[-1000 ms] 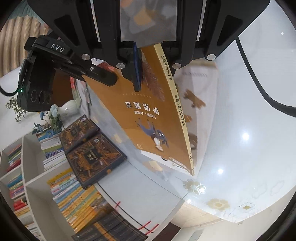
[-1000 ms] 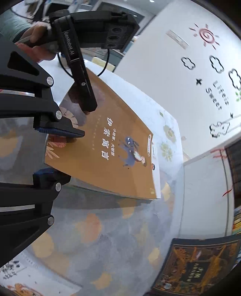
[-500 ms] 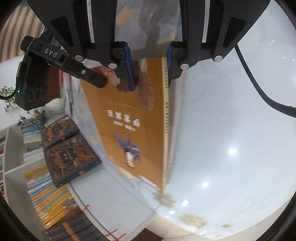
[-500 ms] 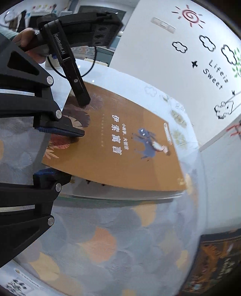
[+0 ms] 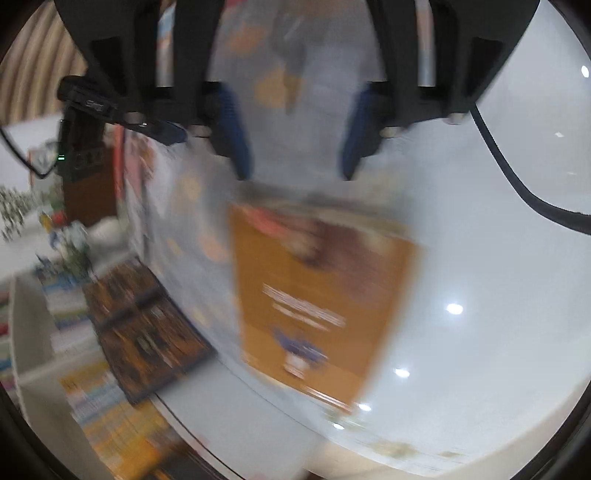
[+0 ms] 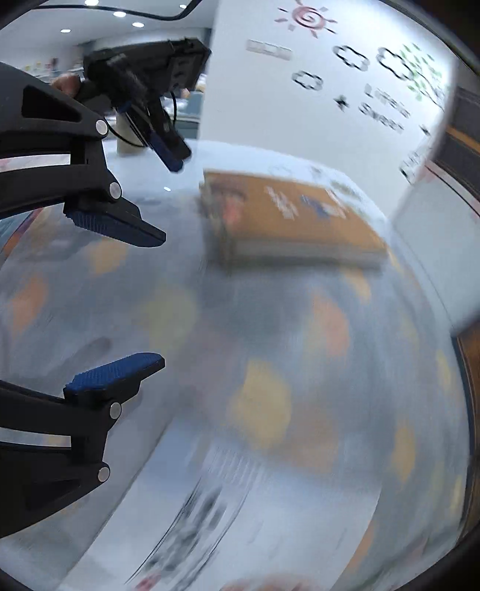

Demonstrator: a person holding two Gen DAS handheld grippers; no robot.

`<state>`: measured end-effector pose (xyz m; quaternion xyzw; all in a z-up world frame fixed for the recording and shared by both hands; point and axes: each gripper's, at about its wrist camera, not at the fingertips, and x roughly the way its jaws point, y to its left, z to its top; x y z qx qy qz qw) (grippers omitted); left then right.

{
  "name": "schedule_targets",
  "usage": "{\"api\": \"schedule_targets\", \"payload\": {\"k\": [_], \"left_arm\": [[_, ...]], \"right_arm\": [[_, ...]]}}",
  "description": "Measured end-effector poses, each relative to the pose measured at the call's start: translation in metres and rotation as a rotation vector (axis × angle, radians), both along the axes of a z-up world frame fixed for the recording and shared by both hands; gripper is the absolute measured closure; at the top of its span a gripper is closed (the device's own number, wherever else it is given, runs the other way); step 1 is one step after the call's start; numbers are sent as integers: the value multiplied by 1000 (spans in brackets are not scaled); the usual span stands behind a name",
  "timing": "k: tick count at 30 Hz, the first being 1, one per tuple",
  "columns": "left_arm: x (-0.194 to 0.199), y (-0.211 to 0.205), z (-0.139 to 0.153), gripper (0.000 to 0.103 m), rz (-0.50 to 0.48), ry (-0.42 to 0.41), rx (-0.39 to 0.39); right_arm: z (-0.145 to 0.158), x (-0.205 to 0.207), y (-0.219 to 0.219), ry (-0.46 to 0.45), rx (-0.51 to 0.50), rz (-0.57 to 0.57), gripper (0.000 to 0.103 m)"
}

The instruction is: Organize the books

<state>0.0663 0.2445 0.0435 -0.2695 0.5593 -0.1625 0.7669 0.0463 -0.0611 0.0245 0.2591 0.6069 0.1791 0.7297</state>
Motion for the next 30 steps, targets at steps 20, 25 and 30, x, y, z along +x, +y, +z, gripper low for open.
{"api": "schedule_targets", "payload": {"k": [20, 25, 30], "left_arm": [[-54, -215, -4, 38, -351, 58, 12], [-64, -193, -11, 38, -238, 77, 28], [-72, -152, -17, 38, -83, 93, 47]], "right_arm": [[-9, -65, -189, 24, -327, -310, 42], [-11, -64, -147, 15, -293, -191, 38], [-14, -54, -75, 37, -6, 43, 40]]}}
